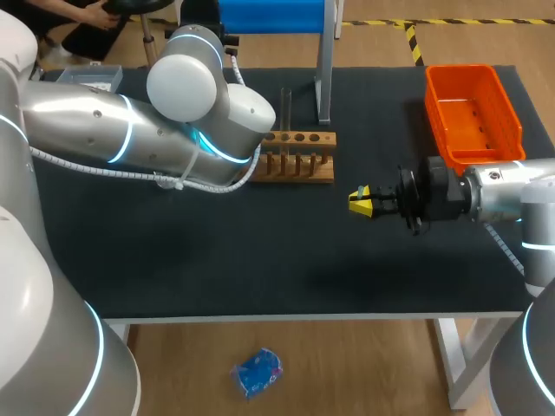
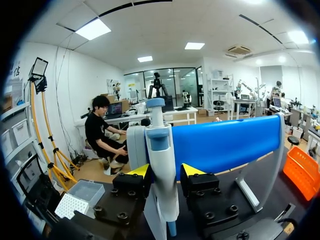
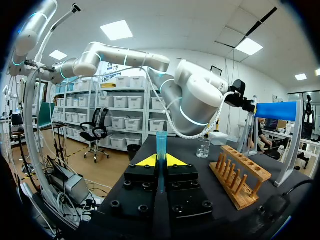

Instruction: Invert the test tube, pick up the pipette, mount the tip to pipette, aspirate from beaker and dispense into the tube, eject the tip, return the pipette, and cap with the stopper.

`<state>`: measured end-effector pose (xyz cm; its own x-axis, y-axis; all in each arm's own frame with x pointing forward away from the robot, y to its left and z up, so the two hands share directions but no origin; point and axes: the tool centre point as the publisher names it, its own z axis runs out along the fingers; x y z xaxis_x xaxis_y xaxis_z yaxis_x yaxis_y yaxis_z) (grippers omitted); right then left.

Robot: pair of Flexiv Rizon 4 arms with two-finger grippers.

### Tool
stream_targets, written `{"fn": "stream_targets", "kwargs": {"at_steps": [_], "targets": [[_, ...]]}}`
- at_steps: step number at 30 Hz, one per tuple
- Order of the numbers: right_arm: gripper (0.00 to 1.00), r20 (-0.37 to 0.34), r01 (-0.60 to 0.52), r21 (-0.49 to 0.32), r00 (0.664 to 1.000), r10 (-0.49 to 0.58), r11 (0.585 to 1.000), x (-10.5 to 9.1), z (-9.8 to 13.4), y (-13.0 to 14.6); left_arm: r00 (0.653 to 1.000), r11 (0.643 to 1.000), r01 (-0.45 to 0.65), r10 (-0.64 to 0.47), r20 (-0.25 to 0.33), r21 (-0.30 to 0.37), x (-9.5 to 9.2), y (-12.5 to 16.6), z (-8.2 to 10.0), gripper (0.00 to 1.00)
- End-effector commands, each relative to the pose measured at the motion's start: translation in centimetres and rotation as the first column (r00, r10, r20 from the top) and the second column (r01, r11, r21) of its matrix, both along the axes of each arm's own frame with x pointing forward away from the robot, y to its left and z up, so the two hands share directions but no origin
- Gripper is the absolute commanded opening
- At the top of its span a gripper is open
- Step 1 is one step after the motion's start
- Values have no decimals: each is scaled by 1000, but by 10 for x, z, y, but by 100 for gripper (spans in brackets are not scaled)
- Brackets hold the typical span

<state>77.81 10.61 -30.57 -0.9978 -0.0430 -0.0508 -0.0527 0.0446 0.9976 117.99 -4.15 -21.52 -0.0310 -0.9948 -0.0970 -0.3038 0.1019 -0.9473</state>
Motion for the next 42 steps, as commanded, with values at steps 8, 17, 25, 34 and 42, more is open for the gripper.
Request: {"fn": "stream_targets", "kwargs": {"at_steps": [8, 17, 25, 34, 42], "targets": [[0, 1, 2, 0, 1000, -2, 1000, -1, 0, -1, 1000, 1000, -12, 12, 1, 0, 4, 0, -4, 8], [0, 1, 2, 0, 1000, -2, 1000, -1, 0, -1, 1000, 1000, -14, 14, 11, -1, 3, 1, 2, 0], [0, 1, 2, 0, 1000, -2, 1000, -1, 0, -1, 999, 1000, -15, 15, 30, 11, 3, 0, 14, 0], [0, 1, 2, 0, 1000, -2, 1000, -1, 0, -1, 998, 999, -16, 14, 64, 35, 4, 0, 34, 0], [0, 1, 2, 0, 1000, -2, 1000, -1, 0, -1, 996, 999, -17, 13, 83, 43, 3, 0, 43, 0]]}}
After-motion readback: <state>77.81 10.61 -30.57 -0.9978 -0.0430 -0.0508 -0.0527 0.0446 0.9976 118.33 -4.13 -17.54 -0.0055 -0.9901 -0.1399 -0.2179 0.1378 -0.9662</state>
